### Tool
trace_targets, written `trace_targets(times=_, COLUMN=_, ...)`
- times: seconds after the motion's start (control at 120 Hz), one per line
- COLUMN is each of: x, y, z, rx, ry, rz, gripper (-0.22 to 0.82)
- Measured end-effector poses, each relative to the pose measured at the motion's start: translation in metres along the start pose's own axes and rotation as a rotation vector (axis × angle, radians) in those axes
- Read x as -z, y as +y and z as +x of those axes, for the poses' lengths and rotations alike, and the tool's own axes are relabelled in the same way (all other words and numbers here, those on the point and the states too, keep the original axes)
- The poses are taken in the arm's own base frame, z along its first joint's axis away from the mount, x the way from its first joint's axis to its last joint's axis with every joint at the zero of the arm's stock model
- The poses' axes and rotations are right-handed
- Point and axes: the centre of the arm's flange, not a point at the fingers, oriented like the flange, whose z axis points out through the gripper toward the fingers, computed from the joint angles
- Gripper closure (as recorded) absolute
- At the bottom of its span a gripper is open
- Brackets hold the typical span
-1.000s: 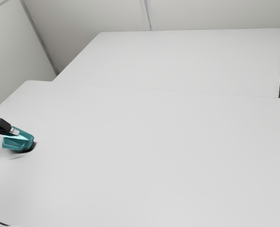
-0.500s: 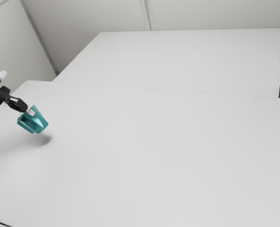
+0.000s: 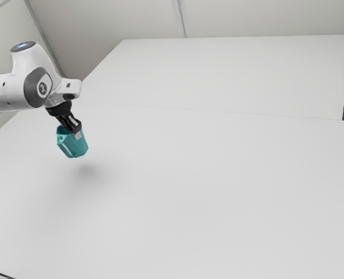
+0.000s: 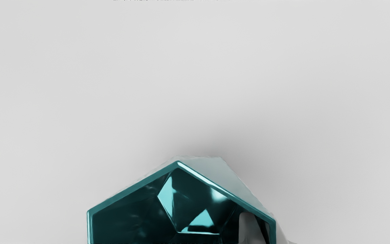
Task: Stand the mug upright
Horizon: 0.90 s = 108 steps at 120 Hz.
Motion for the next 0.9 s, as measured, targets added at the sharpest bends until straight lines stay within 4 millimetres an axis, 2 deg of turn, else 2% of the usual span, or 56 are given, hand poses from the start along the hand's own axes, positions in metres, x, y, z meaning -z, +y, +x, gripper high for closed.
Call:
trace_targets(times=0.175, x=0.001, y=0.044, z=0.002, rx=0.099, ry=0.03, rz=0.048, gripper=0.79)
trace_targets(times=0.242, x=-0.001, y=0.054, z=-0.001, rx=0.151, ry=0.036, rz=0.051, gripper=0.79)
trace_targets(times=0.408, x=-0.011, y=0.061, z=-0.017, rx=0.312, ry=0.029, rz=0.049, gripper=0.79)
trace_targets(times=0.6, x=-0.023, y=0.079, z=-0.009, rx=0.42, ry=0.029, rz=0.041, gripper=0.79)
trace_targets(times=0.9, x=-0.051, y=0.084, z=0.0, rx=0.563, ry=0.016, rz=0.026, gripper=0.79)
